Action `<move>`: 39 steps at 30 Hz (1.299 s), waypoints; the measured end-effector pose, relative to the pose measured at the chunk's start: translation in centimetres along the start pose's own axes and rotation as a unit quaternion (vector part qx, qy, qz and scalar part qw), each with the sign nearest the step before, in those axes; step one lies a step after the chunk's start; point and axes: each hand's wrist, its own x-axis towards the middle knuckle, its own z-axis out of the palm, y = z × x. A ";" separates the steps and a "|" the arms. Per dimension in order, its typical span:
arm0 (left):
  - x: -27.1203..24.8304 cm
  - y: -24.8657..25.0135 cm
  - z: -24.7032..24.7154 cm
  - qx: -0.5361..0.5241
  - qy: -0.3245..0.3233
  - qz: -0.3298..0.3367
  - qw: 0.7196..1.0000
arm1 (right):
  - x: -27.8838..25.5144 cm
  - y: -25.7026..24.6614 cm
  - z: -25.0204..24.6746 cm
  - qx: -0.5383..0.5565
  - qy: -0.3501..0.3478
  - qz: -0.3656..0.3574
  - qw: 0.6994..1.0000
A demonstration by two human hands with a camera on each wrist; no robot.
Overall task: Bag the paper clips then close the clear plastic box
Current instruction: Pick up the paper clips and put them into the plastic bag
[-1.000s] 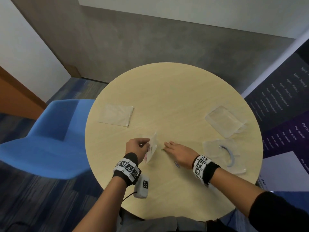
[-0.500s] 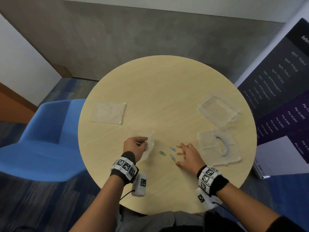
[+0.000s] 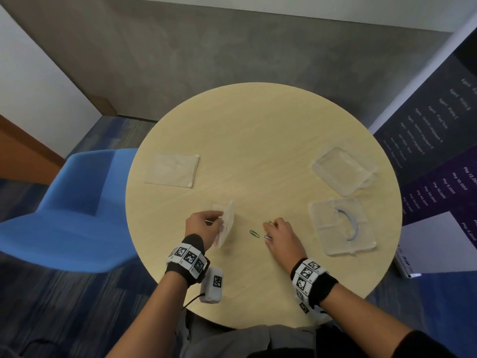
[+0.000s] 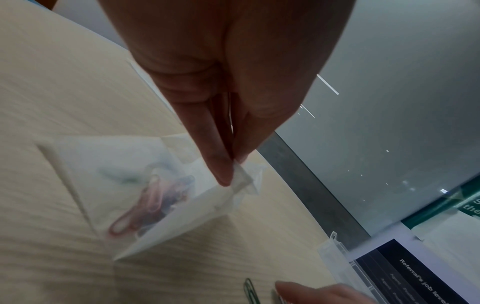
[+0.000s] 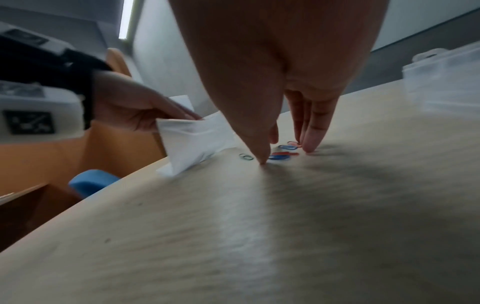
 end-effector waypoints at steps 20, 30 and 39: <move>0.3 -1.2 -0.9 -0.012 0.007 -0.004 1.000 | 1.0 -5.2 0.4 -0.166 -0.111 -0.124 0.972; -0.3 -1.4 -1.1 -0.017 0.007 -0.001 1.000 | 6.5 -5.9 -2.2 -0.069 -0.127 -0.022 0.989; -0.5 -0.4 -1.1 -0.017 0.000 0.001 1.000 | 8.6 -4.1 -3.7 0.046 -0.132 0.071 0.988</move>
